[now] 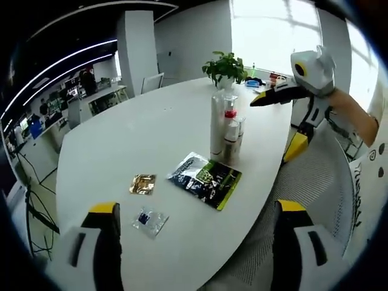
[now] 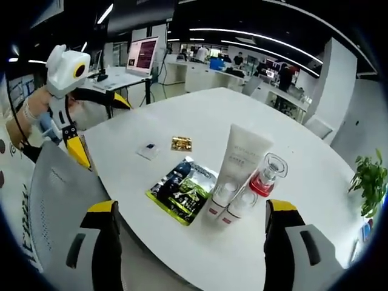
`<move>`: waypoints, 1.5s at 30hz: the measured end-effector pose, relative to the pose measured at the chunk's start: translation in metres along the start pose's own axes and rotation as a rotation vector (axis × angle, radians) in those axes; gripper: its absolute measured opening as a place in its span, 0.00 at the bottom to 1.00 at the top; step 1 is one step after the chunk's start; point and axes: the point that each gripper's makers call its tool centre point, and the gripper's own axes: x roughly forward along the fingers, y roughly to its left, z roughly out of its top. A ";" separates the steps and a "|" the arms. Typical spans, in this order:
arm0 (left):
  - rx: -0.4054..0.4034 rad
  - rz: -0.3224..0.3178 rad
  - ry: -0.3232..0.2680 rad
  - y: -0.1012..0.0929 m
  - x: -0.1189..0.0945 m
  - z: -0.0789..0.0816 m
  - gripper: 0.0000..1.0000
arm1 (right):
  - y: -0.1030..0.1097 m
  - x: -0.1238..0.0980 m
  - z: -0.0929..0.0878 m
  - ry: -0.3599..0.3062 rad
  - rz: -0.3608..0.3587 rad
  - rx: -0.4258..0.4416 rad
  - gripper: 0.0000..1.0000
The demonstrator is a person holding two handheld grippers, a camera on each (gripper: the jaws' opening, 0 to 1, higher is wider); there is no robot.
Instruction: Arrange the skincare products in the storage area until every visible bottle or jar stands upright without overlapping.
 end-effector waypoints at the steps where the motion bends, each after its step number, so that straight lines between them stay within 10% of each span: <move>1: -0.002 0.000 -0.001 0.000 0.000 0.000 0.99 | 0.001 0.001 0.003 -0.014 0.005 -0.007 1.00; 45: -0.071 -0.035 0.028 0.020 0.011 -0.024 0.71 | 0.027 0.031 0.023 -0.013 0.090 -0.037 1.00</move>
